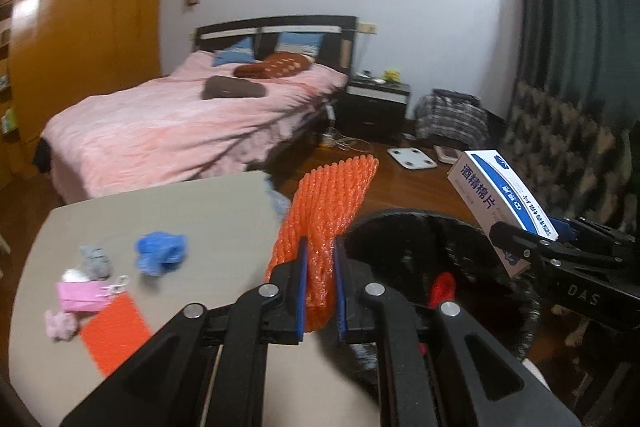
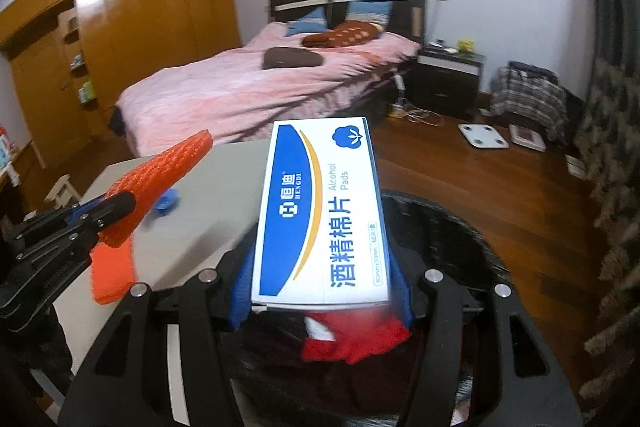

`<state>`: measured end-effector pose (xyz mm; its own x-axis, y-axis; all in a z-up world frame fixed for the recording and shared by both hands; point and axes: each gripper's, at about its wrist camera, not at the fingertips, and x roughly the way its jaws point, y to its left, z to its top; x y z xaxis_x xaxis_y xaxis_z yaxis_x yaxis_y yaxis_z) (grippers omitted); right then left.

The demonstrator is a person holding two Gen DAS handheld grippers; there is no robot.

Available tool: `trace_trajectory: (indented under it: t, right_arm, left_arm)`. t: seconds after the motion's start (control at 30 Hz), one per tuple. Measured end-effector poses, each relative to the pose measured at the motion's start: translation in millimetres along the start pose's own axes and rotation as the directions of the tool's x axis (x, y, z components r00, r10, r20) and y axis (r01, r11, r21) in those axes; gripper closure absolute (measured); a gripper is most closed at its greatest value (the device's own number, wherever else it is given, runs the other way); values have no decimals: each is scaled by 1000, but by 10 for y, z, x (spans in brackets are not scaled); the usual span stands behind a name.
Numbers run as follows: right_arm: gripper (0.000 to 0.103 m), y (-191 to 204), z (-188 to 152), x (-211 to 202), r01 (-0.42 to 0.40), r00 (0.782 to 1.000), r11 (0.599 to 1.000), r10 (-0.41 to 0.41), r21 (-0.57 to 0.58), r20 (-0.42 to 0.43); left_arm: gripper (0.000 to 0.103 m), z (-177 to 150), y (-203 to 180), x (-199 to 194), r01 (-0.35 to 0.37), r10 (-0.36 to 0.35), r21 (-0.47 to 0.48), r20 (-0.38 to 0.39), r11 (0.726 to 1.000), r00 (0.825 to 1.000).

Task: Collect trash
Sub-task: 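Carry the box and orange net over the bin and release both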

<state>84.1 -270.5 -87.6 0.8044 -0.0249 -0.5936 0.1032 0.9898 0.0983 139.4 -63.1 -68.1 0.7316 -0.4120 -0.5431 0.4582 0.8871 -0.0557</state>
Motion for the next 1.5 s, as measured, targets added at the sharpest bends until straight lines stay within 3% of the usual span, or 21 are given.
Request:
trace_trajectory:
  t: [0.47, 0.5, 0.6, 0.73, 0.87, 0.93, 1.17, 1.33, 1.5]
  right_arm:
    - [49, -733, -303, 181, 115, 993, 991, -112, 69, -48]
    - [46, -755, -312, 195, 120, 992, 990, -117, 72, -48]
    - [26, -836, -342, 214, 144, 989, 986, -140, 85, -50]
    - [17, -905, -382, 170, 165, 986, 981, -162, 106, -37]
    - [7, -893, -376, 71, 153, 988, 980, -154, 127, -2]
    - [7, -842, -355, 55, 142, 990, 982, -144, 125, 2]
    - [6, -329, -262, 74, 66, 997, 996, -67, 52, 24]
    - [6, 156, -178, 196, -18, 1000, 1000, 18, -4, 23]
    - [6, 661, -102, 366, -109, 994, 992, 110, -61, 18]
  left_arm:
    - [90, 25, -783, 628, 169, -165, 49, -79, 984, 983]
    - [86, 19, -794, 650, 182, -177, 46, -87, 982, 980]
    - [54, 18, -797, 700, 212, -208, 29, -95, 977, 973]
    - [44, 21, -702, 636, 216, -213, 21, -86, 976, 973]
    - [29, 11, -512, 484, 141, -139, 25, -51, 990, 989]
    - [22, -8, -385, 386, 102, -101, 17, -31, 995, 994]
    - [15, -135, 172, 41, -54, 54, -37, -11, 998, 998]
    - [15, -267, 606, -153, -186, 185, -51, -17, 981, 983]
    - [15, -465, 1110, -295, -326, 324, -63, -44, 943, 945]
